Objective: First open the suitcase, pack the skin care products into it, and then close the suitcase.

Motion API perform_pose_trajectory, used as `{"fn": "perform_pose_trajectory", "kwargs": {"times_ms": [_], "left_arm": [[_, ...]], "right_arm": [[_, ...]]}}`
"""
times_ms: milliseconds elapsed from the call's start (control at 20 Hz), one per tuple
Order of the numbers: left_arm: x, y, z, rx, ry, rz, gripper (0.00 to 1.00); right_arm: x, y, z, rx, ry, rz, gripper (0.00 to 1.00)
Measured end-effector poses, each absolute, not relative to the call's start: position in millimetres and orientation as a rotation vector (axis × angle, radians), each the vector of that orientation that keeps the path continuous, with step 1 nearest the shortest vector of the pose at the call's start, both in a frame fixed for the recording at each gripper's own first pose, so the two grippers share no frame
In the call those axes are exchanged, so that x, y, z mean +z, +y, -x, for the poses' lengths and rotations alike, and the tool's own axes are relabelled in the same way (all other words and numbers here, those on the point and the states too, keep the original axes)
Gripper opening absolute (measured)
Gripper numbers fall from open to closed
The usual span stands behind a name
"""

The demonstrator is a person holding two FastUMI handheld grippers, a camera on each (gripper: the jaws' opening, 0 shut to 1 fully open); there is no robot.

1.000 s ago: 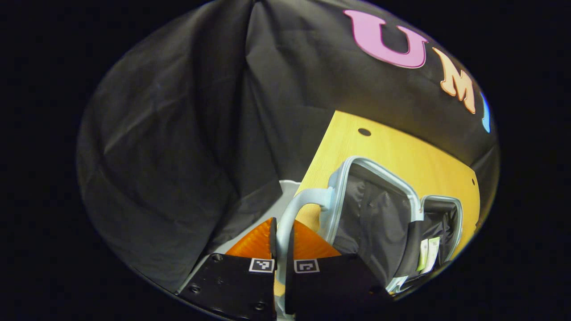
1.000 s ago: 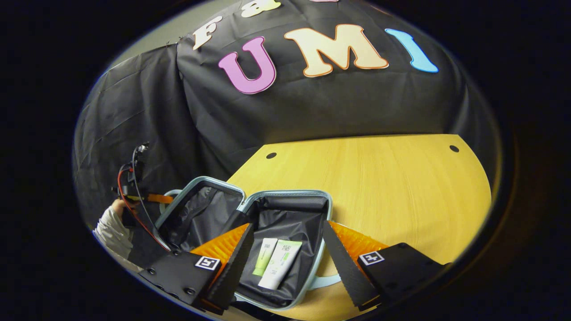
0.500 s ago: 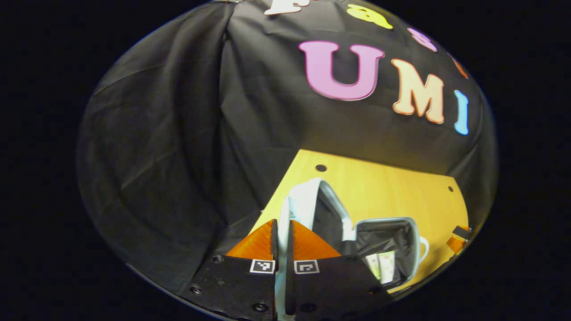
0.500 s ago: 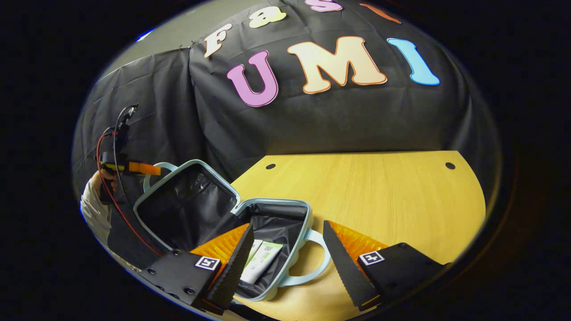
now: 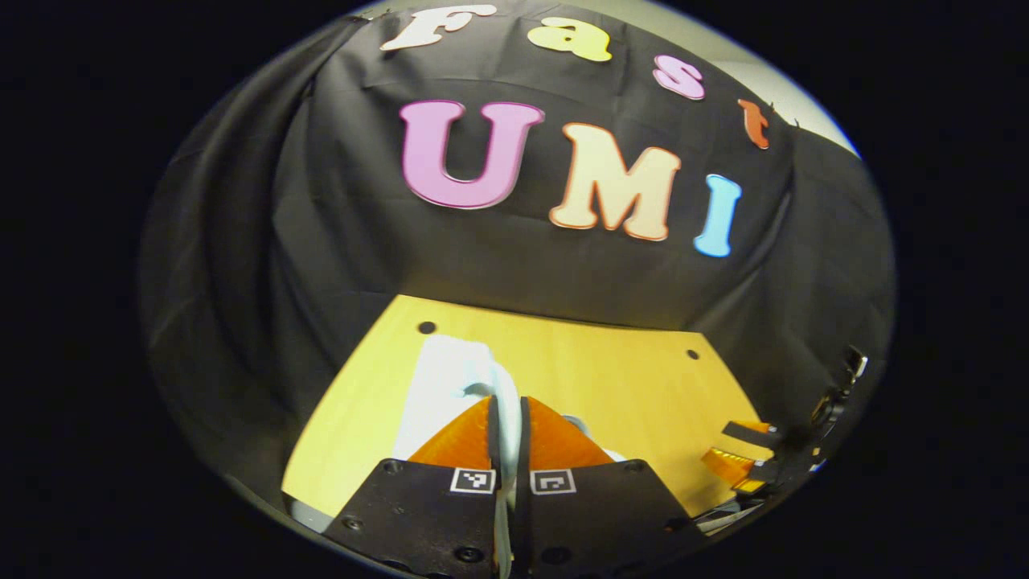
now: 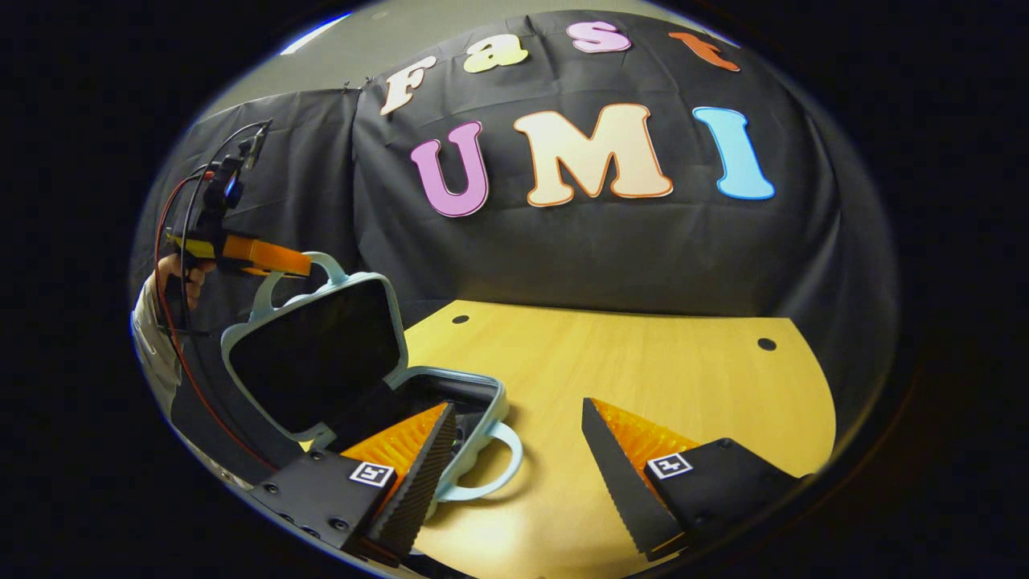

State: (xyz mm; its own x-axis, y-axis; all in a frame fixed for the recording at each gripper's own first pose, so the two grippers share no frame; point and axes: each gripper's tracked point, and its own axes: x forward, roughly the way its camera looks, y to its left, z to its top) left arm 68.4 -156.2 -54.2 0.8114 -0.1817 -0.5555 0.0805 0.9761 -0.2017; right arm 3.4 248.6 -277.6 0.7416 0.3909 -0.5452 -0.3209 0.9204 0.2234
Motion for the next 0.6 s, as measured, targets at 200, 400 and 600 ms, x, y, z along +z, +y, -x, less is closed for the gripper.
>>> {"fn": "perform_pose_trajectory", "kwargs": {"times_ms": [200, 400, 600], "left_arm": [[-83, -234, -64, -0.252, 0.660, 0.223, 0.01], [-129, -287, -58, -0.299, 0.733, 0.185, 0.02], [-170, -320, -51, -0.295, 0.785, 0.192, 0.02]], "right_arm": [[-276, 212, 5, 0.353, 0.630, -0.118, 0.98], [-272, 171, 16, 0.302, 0.628, -0.098, 0.98], [-270, 129, 26, 0.249, 0.632, -0.082, 0.98]]}}
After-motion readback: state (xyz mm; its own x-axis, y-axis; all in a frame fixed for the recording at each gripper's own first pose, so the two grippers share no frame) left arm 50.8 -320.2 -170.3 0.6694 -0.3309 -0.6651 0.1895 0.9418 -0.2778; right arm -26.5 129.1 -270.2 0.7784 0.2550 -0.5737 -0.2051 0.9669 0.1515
